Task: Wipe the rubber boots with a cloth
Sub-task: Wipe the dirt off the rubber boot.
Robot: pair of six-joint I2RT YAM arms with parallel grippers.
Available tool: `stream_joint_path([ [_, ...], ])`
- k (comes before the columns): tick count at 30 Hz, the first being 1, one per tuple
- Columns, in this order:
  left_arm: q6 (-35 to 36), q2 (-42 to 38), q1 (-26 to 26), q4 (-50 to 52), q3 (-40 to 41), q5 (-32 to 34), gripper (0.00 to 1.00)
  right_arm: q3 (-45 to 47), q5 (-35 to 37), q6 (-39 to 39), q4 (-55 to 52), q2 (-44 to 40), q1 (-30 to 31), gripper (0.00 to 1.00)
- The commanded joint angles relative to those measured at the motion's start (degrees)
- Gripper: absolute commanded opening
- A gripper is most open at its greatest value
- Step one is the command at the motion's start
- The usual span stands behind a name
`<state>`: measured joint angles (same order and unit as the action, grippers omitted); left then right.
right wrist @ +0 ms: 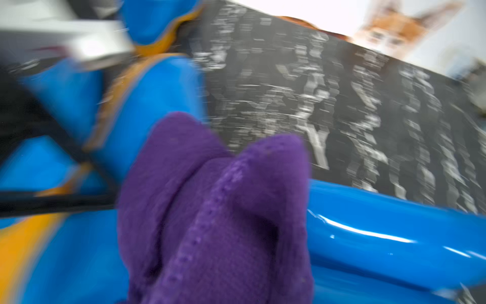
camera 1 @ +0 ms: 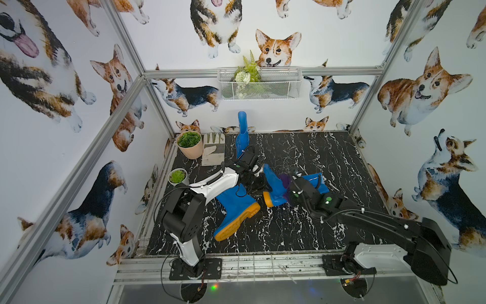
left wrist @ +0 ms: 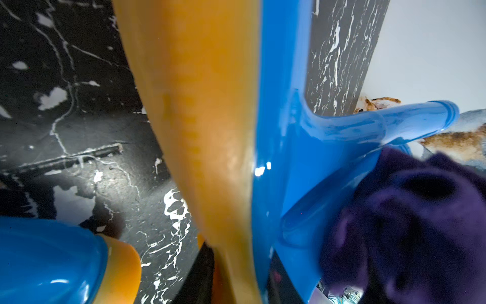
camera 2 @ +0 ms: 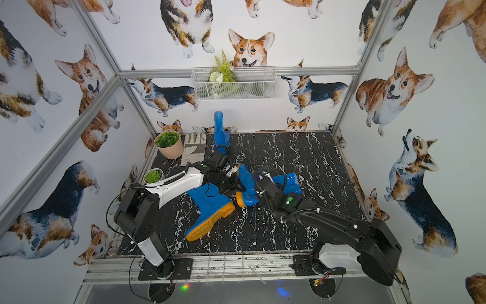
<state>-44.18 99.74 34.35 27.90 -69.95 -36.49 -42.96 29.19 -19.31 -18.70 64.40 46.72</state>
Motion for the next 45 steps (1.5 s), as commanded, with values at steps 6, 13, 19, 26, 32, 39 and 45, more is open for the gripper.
stream_joint_path([
  [6,-1.40,-1.16,-2.06,-4.07,-0.15,-8.29,0.00,0.60,-11.98,-0.87,-3.26,-12.08,-18.57,0.00],
  [13,-1.82,0.94,-4.76,-3.55,-1.84,-9.99,0.00,-3.30,-1.00,5.74,2.70,-7.39,11.34,0.00],
  [19,-0.96,0.81,-5.15,-0.10,-4.30,-10.88,0.00,-6.83,1.07,11.51,11.19,9.82,21.17,0.00],
  [26,-0.11,-0.74,-7.21,1.29,-3.54,-11.58,0.00,-0.57,2.56,13.98,10.55,3.07,8.34,0.00],
  [32,-1.64,-1.54,-7.36,-2.29,-0.87,-11.50,0.00,1.94,-4.37,12.20,7.72,-8.76,-12.39,0.00],
  [39,-1.19,-1.11,-7.28,-1.94,-2.65,-12.28,0.00,-0.99,-8.43,7.40,0.33,-16.21,-9.75,0.00],
  [45,0.49,1.07,-6.61,2.77,-6.60,-11.59,0.00,1.01,6.93,5.11,3.37,-17.04,19.43,0.00],
])
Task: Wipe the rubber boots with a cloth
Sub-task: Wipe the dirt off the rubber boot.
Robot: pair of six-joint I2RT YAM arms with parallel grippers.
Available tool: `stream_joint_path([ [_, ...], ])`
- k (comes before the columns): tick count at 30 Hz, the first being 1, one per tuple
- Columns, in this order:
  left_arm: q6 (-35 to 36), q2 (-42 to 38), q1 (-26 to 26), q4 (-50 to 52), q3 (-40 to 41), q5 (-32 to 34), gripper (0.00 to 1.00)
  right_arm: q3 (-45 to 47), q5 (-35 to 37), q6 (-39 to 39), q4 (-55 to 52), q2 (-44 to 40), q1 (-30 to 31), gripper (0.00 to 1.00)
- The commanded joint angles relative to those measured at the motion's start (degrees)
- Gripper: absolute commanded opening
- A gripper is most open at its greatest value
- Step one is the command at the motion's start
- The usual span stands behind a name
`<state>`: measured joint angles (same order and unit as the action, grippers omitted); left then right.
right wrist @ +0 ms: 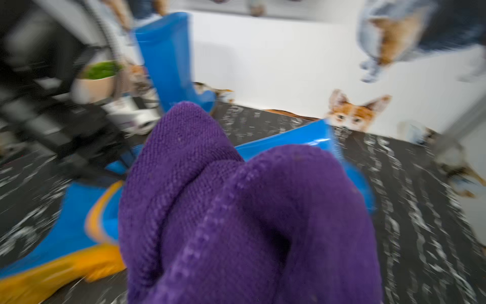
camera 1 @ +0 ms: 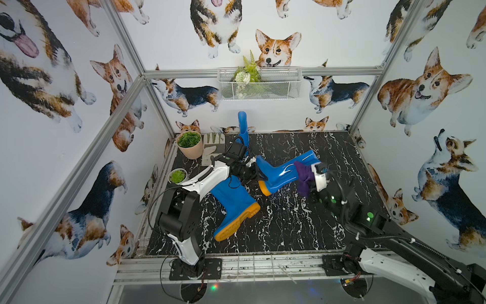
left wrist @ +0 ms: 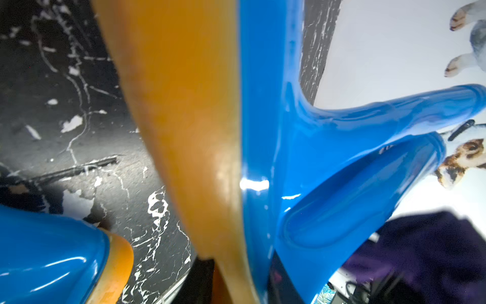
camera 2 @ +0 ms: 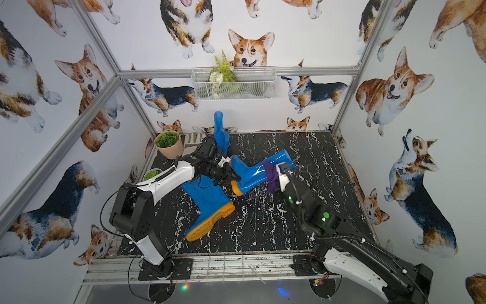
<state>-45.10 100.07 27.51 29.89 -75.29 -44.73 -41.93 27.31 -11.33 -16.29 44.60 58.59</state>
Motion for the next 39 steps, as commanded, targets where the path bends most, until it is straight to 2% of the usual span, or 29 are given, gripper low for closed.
stream_joint_path([
  [1,2.26,0.90,0.22,1.95,-1.67,-2.74,0.00,-0.53,8.03,-2.84,2.03,5.55,8.17,0.00],
  [5,2.06,0.42,0.59,0.80,0.54,-1.94,0.00,-1.92,7.11,0.35,8.33,15.88,6.20,0.00],
  [9,1.07,-0.73,1.37,-2.21,3.95,-1.56,0.00,-5.40,0.05,-4.99,4.18,18.65,-6.07,0.00],
  [12,1.27,-1.49,1.87,-3.39,5.98,-1.03,0.00,-4.79,-3.07,-8.47,-2.97,13.21,-18.40,0.00],
  [15,4.24,-1.08,2.78,-1.19,5.63,0.45,0.00,-4.51,-3.14,-12.44,-12.87,6.30,-32.29,0.00],
  [18,11.13,1.14,5.41,6.28,1.58,6.39,0.00,-5.53,-7.70,-14.85,-20.99,-0.88,-47.52,0.00],
  [20,15.81,3.51,8.11,11.90,-2.66,12.18,0.00,-6.83,-11.30,-15.12,-23.13,-4.15,-52.18,0.00],
  [23,21.05,7.73,12.72,17.19,-8.42,21.07,0.01,-9.61,-15.61,-17.27,-25.26,-4.51,-52.52,0.00],
  [27,24.46,11.29,17.61,19.33,-13.42,29.82,0.38,-8.20,-27.41,-23.63,-22.51,-0.13,-52.46,0.00],
  [31,23.78,8.33,18.47,16.06,-11.67,32.84,0.55,-3.80,-38.56,-30.53,-15.11,5.74,-51.13,0.00],
  [35,21.81,1.96,18.46,9.86,-4.72,35.07,0.60,-4.15,-37.75,-32.62,-10.00,11.88,-42.97,0.00],
  [39,18.68,-1.38,18.77,3.08,2.57,35.27,0.58,-5.53,-43.57,-35.21,-1.19,22.09,-38.50,0.00],
])
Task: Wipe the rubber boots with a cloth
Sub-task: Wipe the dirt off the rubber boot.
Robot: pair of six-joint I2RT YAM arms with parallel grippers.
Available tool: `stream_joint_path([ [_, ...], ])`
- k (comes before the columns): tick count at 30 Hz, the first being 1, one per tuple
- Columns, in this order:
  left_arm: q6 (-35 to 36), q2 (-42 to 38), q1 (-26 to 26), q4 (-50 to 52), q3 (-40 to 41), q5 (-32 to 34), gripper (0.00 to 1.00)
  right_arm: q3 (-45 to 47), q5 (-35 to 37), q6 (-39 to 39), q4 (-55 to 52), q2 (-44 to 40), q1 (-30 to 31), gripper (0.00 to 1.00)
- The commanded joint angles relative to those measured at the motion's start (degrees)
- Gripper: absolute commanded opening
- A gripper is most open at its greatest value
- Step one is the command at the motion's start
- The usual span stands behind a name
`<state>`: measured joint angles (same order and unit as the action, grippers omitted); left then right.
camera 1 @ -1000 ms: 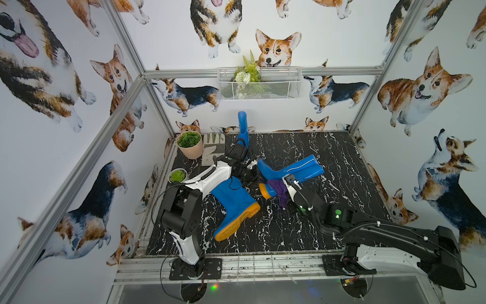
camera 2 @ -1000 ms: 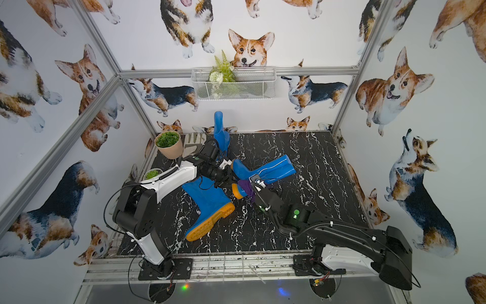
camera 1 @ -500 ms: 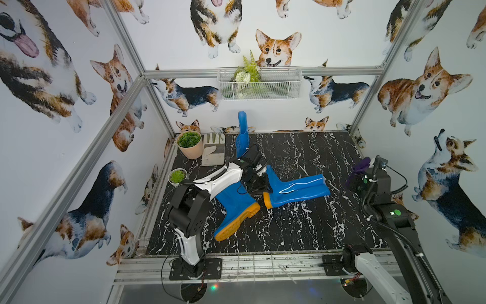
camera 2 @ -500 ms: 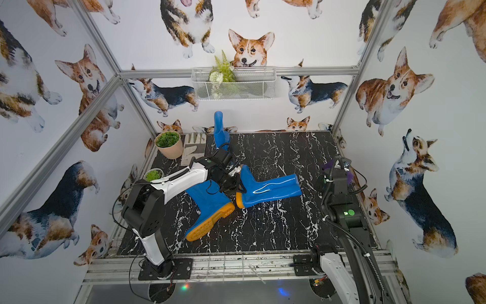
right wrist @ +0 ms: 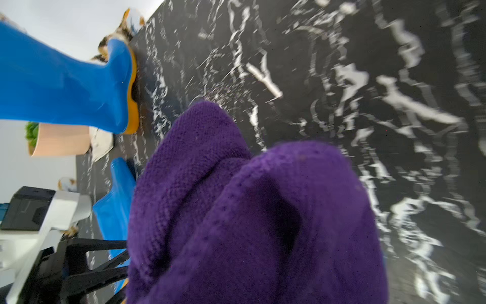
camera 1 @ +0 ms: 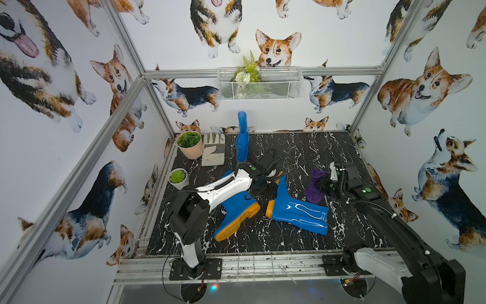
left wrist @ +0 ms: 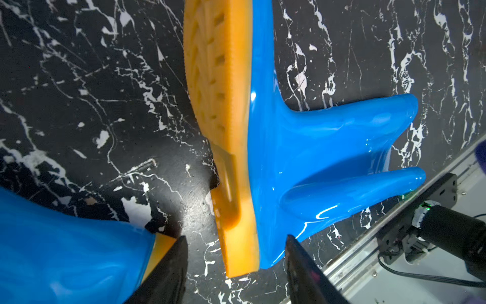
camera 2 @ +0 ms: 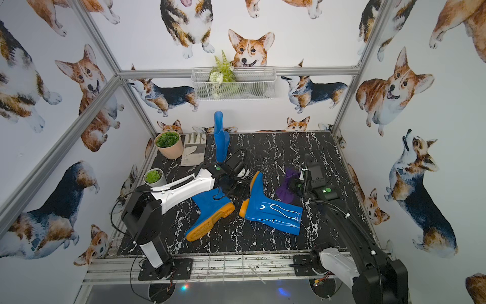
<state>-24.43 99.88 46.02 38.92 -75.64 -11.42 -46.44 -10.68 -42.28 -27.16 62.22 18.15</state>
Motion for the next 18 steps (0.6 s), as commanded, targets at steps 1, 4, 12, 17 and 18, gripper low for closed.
stream_joint_path([
  [1,-2.66,-1.38,0.38,-7.40,4.35,1.60,0.57,-1.83,-6.53,-4.47,11.15,6.87,2.55,0.00],
  [4,-5.00,-2.37,1.55,-12.09,8.42,1.09,0.55,-4.71,-8.71,-4.88,14.30,15.13,3.21,0.00],
  [12,-6.65,-2.85,7.15,-16.84,13.59,6.19,0.50,-10.53,-5.94,-5.36,16.77,28.16,3.59,0.00],
  [17,-6.66,-2.12,7.22,-18.52,15.07,6.45,0.24,-11.42,-6.37,-4.56,17.40,32.43,6.87,0.00],
  [18,-6.37,-2.05,7.23,-18.53,15.03,6.81,0.18,-11.37,-6.29,-4.09,17.27,33.21,7.92,0.00],
])
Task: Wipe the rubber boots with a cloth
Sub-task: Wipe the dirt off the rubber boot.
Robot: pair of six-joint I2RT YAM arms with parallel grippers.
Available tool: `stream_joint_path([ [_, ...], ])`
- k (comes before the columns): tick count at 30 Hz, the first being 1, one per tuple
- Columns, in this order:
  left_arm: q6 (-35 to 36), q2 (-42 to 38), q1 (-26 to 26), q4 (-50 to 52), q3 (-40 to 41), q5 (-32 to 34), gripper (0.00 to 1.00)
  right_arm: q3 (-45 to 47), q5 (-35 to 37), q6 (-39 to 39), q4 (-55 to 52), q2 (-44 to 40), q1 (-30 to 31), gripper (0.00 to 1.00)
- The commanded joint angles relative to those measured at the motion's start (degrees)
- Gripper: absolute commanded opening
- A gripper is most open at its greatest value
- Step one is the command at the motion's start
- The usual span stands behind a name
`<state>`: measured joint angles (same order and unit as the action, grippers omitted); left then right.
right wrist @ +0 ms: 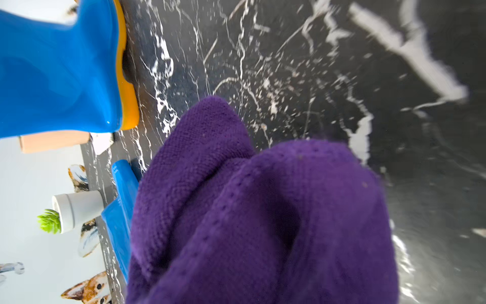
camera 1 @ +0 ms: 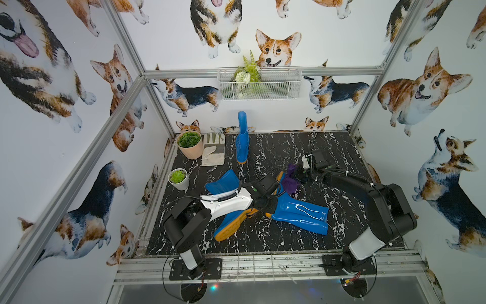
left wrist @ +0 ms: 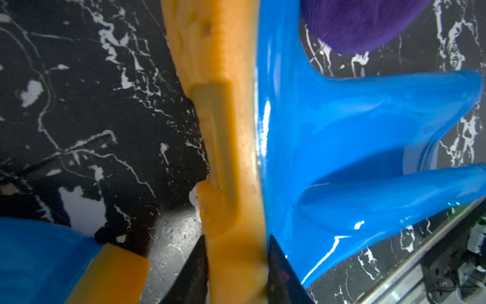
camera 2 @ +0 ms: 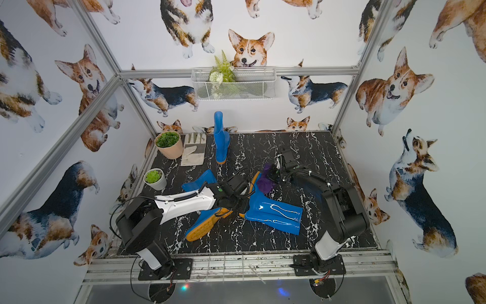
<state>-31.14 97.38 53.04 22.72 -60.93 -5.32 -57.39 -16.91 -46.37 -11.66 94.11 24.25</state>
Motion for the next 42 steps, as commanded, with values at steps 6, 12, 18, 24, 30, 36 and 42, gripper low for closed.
stream_joint_path([
  [6,2.74,-0.09,0.23,-1.13,-0.07,2.13,0.00,5.98,0.16,1.55,-0.15,2.18,5.63,0.00],
  [12,3.45,-1.52,0.09,-1.69,1.27,1.94,0.00,17.39,1.38,0.99,-4.41,-9.67,6.95,0.00],
  [18,4.04,-1.34,0.08,-2.24,1.34,0.99,0.00,12.06,2.80,1.58,-6.57,-15.57,3.19,0.00],
  [24,3.28,-1.67,0.14,-2.56,1.34,0.33,0.00,-0.20,-1.40,2.65,-5.65,-3.73,-0.92,0.00],
  [30,2.26,-1.93,0.04,-3.83,2.12,0.08,0.00,4.74,-0.42,0.31,-3.93,-2.25,3.88,0.00],
  [36,1.75,-1.93,-0.29,-5.27,3.32,-0.45,0.00,14.95,1.07,-3.70,-5.24,-9.54,12.03,0.00],
  [42,0.92,-4.18,-1.09,-8.65,5.65,-3.20,0.00,16.52,3.33,0.17,-12.09,-21.99,12.50,0.00],
])
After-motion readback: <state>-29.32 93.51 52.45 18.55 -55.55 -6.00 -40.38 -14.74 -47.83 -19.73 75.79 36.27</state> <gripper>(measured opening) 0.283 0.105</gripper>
